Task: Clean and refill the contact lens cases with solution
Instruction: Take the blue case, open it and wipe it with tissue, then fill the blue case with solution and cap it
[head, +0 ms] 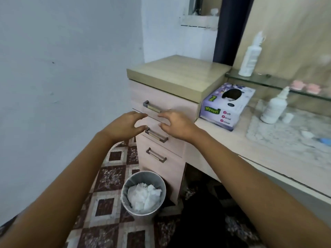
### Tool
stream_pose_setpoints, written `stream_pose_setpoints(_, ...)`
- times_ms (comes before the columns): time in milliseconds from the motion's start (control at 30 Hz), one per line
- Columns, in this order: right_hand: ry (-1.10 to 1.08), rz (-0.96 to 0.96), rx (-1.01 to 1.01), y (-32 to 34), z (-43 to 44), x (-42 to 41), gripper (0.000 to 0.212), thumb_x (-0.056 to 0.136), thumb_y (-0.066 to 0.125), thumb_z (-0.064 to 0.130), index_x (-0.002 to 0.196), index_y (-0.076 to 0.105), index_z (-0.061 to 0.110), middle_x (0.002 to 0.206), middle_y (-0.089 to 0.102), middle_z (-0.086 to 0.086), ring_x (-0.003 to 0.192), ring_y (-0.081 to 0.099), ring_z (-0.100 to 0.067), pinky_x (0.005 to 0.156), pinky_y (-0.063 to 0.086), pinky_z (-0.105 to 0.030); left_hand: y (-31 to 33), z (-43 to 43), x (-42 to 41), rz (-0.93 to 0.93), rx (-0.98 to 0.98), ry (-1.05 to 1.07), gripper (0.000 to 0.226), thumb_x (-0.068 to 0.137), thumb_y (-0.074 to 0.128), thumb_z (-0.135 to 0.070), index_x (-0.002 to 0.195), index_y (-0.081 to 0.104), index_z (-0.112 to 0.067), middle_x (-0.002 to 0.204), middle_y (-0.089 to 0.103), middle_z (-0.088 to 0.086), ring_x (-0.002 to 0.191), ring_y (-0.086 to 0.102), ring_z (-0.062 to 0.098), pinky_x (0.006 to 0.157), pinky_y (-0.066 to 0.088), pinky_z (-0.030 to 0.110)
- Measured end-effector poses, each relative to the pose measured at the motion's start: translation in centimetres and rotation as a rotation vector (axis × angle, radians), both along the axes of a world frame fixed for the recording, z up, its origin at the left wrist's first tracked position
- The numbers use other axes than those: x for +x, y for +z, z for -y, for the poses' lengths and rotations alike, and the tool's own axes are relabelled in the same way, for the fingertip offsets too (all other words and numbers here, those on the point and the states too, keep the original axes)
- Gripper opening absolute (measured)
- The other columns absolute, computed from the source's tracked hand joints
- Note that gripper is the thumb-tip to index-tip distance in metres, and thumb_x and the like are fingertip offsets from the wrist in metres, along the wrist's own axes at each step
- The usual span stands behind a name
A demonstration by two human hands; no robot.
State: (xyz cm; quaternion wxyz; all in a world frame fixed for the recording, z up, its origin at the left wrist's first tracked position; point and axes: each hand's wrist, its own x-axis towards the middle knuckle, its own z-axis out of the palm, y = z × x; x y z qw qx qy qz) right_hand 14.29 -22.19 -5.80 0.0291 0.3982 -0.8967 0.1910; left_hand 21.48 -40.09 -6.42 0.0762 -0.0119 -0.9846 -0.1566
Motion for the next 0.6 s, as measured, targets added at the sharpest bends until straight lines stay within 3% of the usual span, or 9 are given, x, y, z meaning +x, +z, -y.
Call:
stream_pose_setpoints(100,-0.025,-0.062,-0.018,2.3,-2.1,0.3,0.038,0.092,0.051,0.022,0.127,0.054,0.011,0.128,0.055,-0.012,0.119,0.048,-0.025,0.097,0.036,-0.031,2.0,-1.8,-0.2,-0.051,-0.008,-0.035,0.048,0.092,0.055,-0.033,0.137,0.045,-0.018,0.135,0.05,0.007,0.123,0.046,0.021,0.097,0.033,0.025)
stream_pose_setpoints(167,-0.044,-0.093,-0.022,3.4,-3.9,0.5,0.04,0.092,0.05,0.022,0.13,0.052,0.01,0.133,0.052,-0.01,0.123,0.045,-0.023,0.1,0.032,-0.028,3.2,-3.4,-0.7,-0.08,-0.013,-0.074,0.048,0.091,0.055,-0.034,0.136,0.046,-0.018,0.132,0.052,0.007,0.12,0.048,0.021,0.094,0.033,0.023)
stream_pose_setpoints(300,-0.131,-0.116,-0.001,4.7,-8.3,0.6,0.042,0.093,0.049,0.025,0.133,0.049,0.012,0.134,0.052,-0.008,0.122,0.046,-0.023,0.098,0.035,-0.029,4.9,-7.3,-2.1,-0.1,-0.024,-0.147,0.051,0.091,0.054,-0.039,0.137,0.045,-0.02,0.133,0.051,0.006,0.119,0.049,0.021,0.101,0.037,0.031)
stream_pose_setpoints(400,-0.2,-0.114,-0.012,5.3,-12.1,0.8,0.035,0.092,0.05,0.022,0.123,0.056,0.008,0.124,0.057,-0.01,0.115,0.05,-0.028,0.092,0.04,-0.034,5.7,-10.9,-3.3,-0.127,-0.038,-0.239,0.048,0.092,0.055,-0.034,0.136,0.046,-0.018,0.137,0.049,0.003,0.121,0.047,0.019,0.093,0.034,0.021)
stream_pose_setpoints(600,-0.343,-0.124,0.015,5.4,-19.8,1.5,0.042,0.093,0.048,0.023,0.134,0.048,0.012,0.138,0.049,-0.007,0.127,0.043,-0.021,0.102,0.032,-0.029,5.8,-18.5,-5.5,-0.129,-0.028,-0.387,0.05,0.091,0.055,-0.033,0.138,0.044,-0.018,0.138,0.048,0.004,0.126,0.043,0.018,0.099,0.033,0.026)
